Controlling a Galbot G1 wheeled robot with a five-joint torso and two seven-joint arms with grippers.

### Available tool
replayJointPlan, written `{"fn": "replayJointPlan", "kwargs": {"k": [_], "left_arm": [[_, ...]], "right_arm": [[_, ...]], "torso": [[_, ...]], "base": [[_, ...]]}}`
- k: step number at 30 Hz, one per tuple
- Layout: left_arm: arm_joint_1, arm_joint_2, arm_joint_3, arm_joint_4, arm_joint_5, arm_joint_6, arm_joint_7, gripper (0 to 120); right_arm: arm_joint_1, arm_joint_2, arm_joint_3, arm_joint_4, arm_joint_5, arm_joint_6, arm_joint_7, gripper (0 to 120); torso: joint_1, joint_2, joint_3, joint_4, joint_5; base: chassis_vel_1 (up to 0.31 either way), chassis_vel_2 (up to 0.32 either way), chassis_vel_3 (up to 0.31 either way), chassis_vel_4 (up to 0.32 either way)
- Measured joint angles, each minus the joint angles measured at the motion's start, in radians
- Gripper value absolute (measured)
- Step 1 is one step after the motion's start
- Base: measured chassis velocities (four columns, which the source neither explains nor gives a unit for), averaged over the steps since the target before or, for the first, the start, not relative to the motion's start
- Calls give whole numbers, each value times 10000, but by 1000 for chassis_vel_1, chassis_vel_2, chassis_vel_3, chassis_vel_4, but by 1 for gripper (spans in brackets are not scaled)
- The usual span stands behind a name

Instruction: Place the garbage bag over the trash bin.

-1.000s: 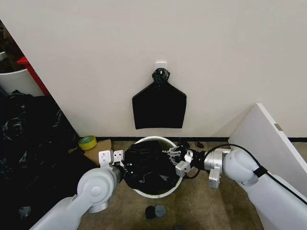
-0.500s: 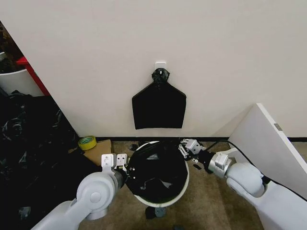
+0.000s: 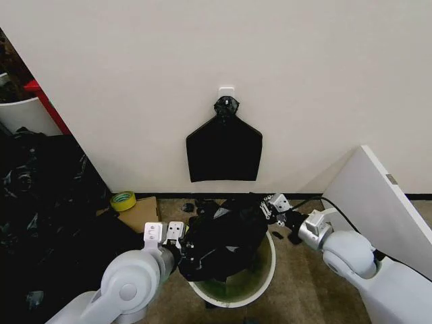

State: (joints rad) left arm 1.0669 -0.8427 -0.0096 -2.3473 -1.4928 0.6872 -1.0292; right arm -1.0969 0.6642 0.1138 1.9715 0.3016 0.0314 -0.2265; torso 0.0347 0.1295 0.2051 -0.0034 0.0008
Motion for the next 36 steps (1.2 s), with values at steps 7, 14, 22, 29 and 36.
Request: {"fn": "replayJointPlan", "kwargs": {"k": [7,14,22,29,36], "left_arm": [[-286,86,-497,268,-122,-42,122,0],[-311,176,-447,339,656,-154,561,0],[-418,385,-60,557,2123,-375,1411,0],[-487,381,-12,706,2244,-405,1481,0],[-564,316,-75,773,2111,-398,1474,0]], "right_arm": [[-260,-278,1139,-361,-784,2311,-2706,32],[-239,-270,2601,78,-1887,3412,-3780,58],[-79,-211,3159,369,-2735,3203,-2632,86],[-387,-5,2725,1003,-3168,3254,-1578,100],[-595,136,1958,1942,-4201,3603,-1568,100]], "torso": [[2,0,0,0,0],[2,0,0,0,-3],[2,0,1,2,1],[2,0,0,-2,-2],[1,0,0,0,-2]], "base": [[0,0,0,0],[0,0,0,0],[0,0,0,0],[0,0,0,0],[0,0,0,0]]}}
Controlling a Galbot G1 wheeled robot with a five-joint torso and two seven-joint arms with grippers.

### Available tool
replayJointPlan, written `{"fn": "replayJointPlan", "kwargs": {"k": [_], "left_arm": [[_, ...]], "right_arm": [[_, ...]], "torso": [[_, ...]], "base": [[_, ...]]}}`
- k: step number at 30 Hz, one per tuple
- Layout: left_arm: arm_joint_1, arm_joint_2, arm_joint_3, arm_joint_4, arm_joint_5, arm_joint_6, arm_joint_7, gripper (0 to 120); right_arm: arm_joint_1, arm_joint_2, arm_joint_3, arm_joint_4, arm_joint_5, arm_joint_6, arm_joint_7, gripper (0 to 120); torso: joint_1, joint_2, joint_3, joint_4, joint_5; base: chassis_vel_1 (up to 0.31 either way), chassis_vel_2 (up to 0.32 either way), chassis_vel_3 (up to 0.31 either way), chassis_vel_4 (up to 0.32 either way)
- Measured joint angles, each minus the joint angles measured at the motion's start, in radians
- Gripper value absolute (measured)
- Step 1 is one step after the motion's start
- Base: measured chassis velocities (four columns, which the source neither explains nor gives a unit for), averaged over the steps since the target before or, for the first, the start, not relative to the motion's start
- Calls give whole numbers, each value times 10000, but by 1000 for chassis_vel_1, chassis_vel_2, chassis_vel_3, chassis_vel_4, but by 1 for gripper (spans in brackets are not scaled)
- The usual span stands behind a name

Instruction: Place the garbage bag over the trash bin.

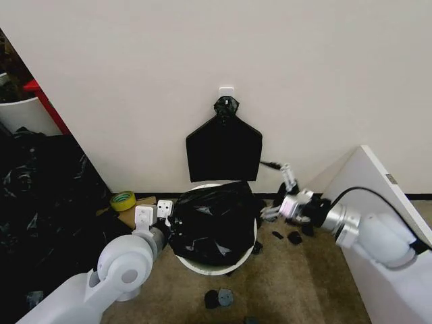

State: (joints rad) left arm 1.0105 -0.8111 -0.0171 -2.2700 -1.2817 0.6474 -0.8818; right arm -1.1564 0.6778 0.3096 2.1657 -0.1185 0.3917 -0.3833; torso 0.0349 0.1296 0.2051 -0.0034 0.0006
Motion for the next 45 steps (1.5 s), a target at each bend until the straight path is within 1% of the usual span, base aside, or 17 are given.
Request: {"fn": "replayJointPlan", "kwargs": {"k": [2,5,8,10,11,12,15,23,29,31,32,36,38,39,42,44,45], "left_arm": [[-63,-29,42,90,-71,14,-11,0],[-161,-59,126,174,-134,25,-31,0],[-340,-143,276,280,-268,46,-53,0],[-474,-232,390,347,-451,90,-93,0],[-474,-232,390,347,-451,90,-93,0],[-531,-275,449,391,-524,107,-123,0],[-641,-360,563,513,-585,126,-177,0],[-682,-480,587,630,-640,137,-212,0],[-603,-559,579,661,-644,141,-221,0],[-575,-564,579,661,-644,144,-225,0],[-575,-564,579,661,-644,144,-225,0],[-566,-547,573,661,-644,146,-228,0],[-560,-521,571,660,-649,146,-231,0],[-560,-521,571,660,-649,146,-231,0],[-557,-501,570,660,-662,146,-237,0],[-559,-492,573,660,-677,146,-241,0],[-559,-492,573,660,-677,146,-241,0]], "right_arm": [[129,47,-43,36,-378,162,-322,100],[268,34,-73,36,-471,208,-673,100],[406,-20,-218,16,-679,180,-1059,100],[637,32,-309,-81,-1276,120,-1395,100],[637,32,-309,-81,-1276,120,-1395,100],[813,116,-348,-170,-1626,69,-1715,100],[1168,315,-549,-388,-2224,-161,-2290,100],[1829,615,-1419,-877,-2834,-510,-2492,100],[2251,871,-1789,-1068,-3281,-808,-2414,98],[2385,930,-1891,-1122,-3363,-921,-2365,92],[2385,930,-1891,-1122,-3363,-921,-2365,92],[2484,1010,-2008,-1168,-3352,-1009,-2311,74],[2486,1032,-2131,-1169,-3126,-1054,-2243,68],[2486,1032,-2131,-1169,-3126,-1054,-2243,68],[2485,1105,-2346,-1170,-2762,-1131,-2014,52],[2498,1162,-2481,-1202,-2617,-1133,-1830,46],[2498,1162,-2481,-1202,-2617,-1133,-1830,46]], "torso": [[0,0,1,0,2],[0,0,1,4,1],[0,0,0,2,0],[0,0,0,-1,2],[0,0,0,-1,2],[0,0,1,-1,1],[0,0,1,4,2],[0,0,1,3,1],[0,0,1,2,1],[0,0,1,3,1],[0,0,1,3,1],[0,0,1,1,0],[0,0,1,2,1],[0,0,1,2,1],[0,0,1,2,1],[0,0,1,1,1],[0,0,1,1,1]], "base": [[0,0,0,0],[0,0,0,0],[0,0,0,0],[0,0,0,0],[0,0,0,0],[0,0,0,0],[0,0,0,0],[0,0,0,0],[0,0,0,0],[0,0,0,0],[0,0,0,0],[0,0,0,0],[0,0,0,0],[0,0,0,0],[0,0,0,0],[0,0,0,0],[0,0,0,0]]}}
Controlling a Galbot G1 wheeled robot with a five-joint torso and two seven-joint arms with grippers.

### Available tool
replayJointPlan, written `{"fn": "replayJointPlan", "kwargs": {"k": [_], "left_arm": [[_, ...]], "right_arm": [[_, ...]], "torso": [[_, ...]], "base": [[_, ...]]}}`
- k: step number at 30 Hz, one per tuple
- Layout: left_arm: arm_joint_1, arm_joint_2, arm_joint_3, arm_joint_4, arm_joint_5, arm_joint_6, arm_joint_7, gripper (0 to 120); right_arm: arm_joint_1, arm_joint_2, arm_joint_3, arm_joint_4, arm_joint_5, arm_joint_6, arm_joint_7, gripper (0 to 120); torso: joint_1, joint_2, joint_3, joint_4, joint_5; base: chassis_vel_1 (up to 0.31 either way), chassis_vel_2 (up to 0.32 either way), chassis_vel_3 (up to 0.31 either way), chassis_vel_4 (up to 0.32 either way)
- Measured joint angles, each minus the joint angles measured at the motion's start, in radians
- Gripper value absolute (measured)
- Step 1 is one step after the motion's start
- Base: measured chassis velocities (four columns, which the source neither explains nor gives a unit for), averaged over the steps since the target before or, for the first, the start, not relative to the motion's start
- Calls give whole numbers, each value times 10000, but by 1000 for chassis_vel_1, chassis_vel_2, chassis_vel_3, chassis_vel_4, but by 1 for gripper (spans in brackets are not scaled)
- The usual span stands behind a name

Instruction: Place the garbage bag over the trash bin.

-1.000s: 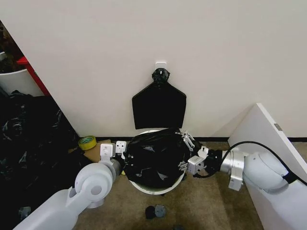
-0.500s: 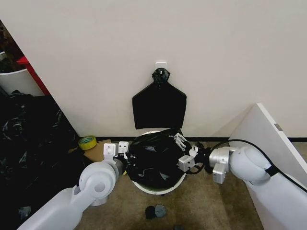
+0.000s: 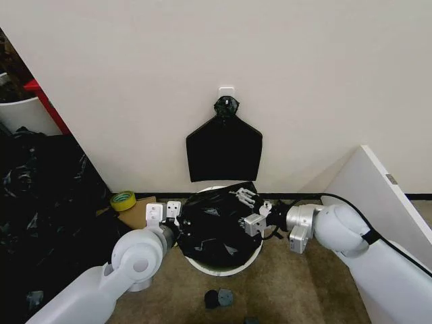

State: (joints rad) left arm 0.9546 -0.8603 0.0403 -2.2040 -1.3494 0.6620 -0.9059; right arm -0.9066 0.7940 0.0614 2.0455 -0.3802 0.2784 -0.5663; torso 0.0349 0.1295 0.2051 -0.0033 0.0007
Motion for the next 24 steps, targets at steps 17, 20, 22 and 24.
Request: {"fn": "replayJointPlan", "kwargs": {"k": [17,20,22,24], "left_arm": [[157,306,720,-152,1789,-34,610,0],[155,461,1098,-148,2582,-56,870,0],[136,543,1285,-110,2934,-67,997,0],[62,696,1644,-33,3564,-100,1242,0]], "right_arm": [[922,23,-1939,-169,4384,-1428,2324,0],[1212,121,-2163,-354,5034,-1514,2659,0],[1326,143,-2213,-421,5315,-1533,2746,0],[1475,149,-2234,-510,5623,-1578,2822,0]], "torso": [[-1,0,0,0,0],[-2,0,0,2,1],[-1,0,0,2,1],[-1,0,0,1,0]], "base": [[0,0,0,0],[0,0,0,0],[0,0,0,0],[0,0,0,0]]}}
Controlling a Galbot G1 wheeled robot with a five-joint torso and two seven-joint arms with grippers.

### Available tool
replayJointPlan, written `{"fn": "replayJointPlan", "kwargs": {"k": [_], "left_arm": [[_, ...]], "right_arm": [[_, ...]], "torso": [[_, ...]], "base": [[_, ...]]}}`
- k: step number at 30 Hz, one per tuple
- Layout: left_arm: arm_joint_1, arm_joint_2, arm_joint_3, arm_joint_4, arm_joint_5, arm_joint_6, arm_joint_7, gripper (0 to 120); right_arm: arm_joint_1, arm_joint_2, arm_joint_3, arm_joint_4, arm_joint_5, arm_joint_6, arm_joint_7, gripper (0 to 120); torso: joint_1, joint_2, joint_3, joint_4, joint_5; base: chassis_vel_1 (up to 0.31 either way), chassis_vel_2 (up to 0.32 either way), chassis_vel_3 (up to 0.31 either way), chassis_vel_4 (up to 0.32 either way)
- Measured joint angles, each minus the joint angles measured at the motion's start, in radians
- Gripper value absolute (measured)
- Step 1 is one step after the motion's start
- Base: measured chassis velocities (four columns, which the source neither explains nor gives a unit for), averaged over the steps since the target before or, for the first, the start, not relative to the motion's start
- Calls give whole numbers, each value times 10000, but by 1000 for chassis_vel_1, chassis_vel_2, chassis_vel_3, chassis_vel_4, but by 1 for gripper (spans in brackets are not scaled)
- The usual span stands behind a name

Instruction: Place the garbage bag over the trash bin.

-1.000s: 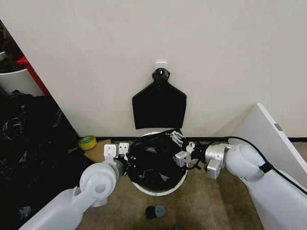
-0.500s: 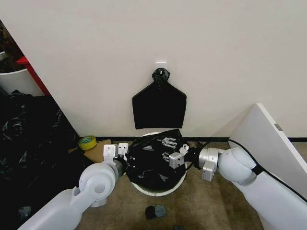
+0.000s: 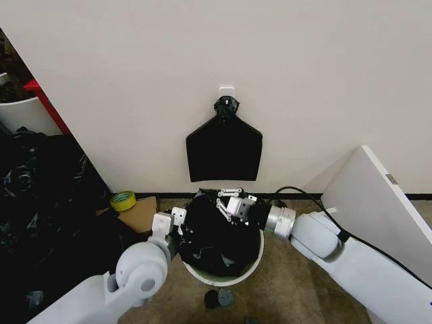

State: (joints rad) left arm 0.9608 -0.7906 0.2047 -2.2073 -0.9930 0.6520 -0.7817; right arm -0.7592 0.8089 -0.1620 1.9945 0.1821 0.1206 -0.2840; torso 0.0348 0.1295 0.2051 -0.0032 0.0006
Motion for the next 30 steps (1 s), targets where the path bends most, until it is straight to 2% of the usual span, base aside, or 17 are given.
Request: {"fn": "replayJointPlan", "kwargs": {"k": [4,12,15,19,20,22,28,30], "left_arm": [[-132,157,390,-60,577,-51,297,0],[42,330,232,-575,626,-58,316,0],[165,418,-32,-706,617,-63,289,0],[253,388,-392,-909,510,-100,262,0],[253,388,-392,-909,510,-100,262,0],[301,336,-594,-974,352,-121,235,0],[364,179,-1046,-1155,-441,-127,57,0],[378,98,-1250,-1176,-613,-159,14,0]], "right_arm": [[159,26,68,-210,18,-186,61,0],[255,-64,769,-1148,-944,-347,-278,0],[239,-186,1228,-1770,-1057,-76,-963,0],[68,-275,1912,-2496,-947,814,-2765,0],[68,-275,1912,-2496,-947,814,-2765,0],[-31,-285,2183,-2703,-875,1324,-3620,0],[-541,-352,2522,-2701,-1017,1592,-3694,0],[-770,-419,2675,-2711,-1090,1563,-3369,7]], "torso": [[0,0,0,-1,0],[0,0,0,-1,2],[1,0,1,0,1],[1,0,0,-1,3],[1,0,0,-1,3],[1,0,0,-1,1],[2,0,-1,-1,1],[2,0,-1,-1,2]], "base": [[0,0,0,0],[0,0,0,0],[0,0,0,0],[0,0,0,0],[0,0,0,0],[0,0,0,0],[0,0,0,0],[0,0,0,0]]}}
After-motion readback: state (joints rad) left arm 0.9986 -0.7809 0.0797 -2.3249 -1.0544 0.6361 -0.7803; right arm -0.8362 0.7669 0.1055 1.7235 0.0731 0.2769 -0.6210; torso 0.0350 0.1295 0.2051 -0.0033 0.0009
